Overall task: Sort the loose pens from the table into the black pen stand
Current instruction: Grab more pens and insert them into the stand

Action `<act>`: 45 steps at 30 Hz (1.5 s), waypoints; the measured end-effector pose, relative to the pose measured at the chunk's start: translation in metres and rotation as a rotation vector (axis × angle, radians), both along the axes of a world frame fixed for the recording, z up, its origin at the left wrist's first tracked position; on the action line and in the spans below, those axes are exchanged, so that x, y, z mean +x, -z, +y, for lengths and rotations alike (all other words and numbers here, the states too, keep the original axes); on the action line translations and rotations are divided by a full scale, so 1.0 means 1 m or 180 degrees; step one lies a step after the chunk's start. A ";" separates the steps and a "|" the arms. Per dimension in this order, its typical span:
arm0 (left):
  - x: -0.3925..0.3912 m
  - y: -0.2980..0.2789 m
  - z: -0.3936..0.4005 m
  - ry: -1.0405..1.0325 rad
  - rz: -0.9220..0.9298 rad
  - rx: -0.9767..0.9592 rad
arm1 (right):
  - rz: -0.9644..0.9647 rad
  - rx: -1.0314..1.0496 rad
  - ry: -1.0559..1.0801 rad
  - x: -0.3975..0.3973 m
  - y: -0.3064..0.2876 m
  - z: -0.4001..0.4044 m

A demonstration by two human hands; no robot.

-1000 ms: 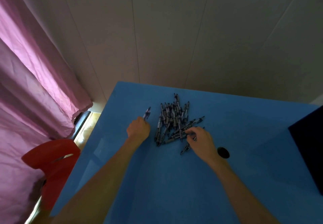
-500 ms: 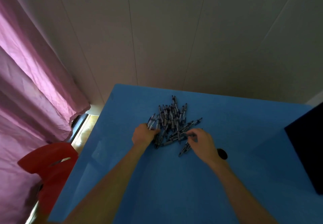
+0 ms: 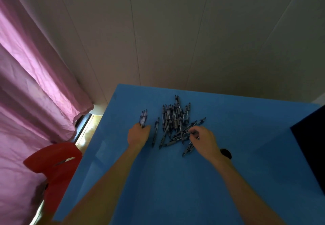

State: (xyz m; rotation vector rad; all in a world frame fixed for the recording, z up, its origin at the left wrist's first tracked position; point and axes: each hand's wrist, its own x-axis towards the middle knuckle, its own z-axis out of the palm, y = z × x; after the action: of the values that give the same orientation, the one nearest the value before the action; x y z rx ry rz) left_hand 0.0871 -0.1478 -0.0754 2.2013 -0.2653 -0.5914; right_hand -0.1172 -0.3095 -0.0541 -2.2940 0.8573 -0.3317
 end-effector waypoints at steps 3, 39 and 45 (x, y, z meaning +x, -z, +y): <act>0.002 0.002 0.002 0.0034 0.0123 -0.0077 | 0.0031 0.0006 0.0002 0.000 -0.001 -0.001; 0.017 -0.004 -0.040 0.0121 0.0026 -0.0104 | 0.0024 0.0027 0.0017 -0.001 0.004 0.000; 0.007 -0.006 -0.066 0.0264 -0.0111 0.0421 | 0.0114 -0.0029 -0.0034 -0.006 0.008 -0.005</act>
State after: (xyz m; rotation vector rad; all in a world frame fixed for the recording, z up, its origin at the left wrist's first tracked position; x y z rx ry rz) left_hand 0.0939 -0.2135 -0.0692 2.3386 -0.3459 -0.6324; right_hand -0.1233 -0.3146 -0.0622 -2.3186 0.8628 -0.2913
